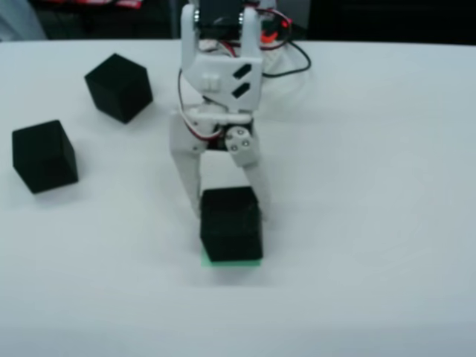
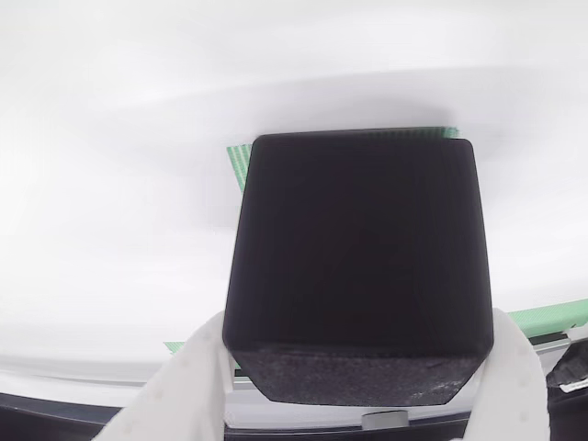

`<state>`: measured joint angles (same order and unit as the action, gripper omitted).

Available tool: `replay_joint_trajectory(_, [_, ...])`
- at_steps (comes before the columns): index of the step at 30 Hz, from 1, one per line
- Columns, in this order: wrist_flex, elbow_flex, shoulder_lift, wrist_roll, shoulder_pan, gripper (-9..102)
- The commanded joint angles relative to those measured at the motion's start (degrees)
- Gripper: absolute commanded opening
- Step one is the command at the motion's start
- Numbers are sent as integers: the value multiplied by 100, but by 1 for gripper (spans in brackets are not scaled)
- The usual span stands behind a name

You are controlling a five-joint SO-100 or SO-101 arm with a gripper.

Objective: Stack 3 Blocks on the chosen place.

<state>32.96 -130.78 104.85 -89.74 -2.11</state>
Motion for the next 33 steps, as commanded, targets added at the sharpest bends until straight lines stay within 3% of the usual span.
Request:
replay_joint_trajectory(1, [-141, 105, 211, -35, -114, 20])
replay_joint_trajectory(8, [-202, 132, 176, -53, -229, 21])
replay_joint_trajectory(19, [-237, 44, 193, -53, -167, 35])
replay_joint_trajectory(25, [-211, 26, 308, -53, -167, 36])
replay_joint_trajectory(33, [694, -35, 1811, 589, -158, 35])
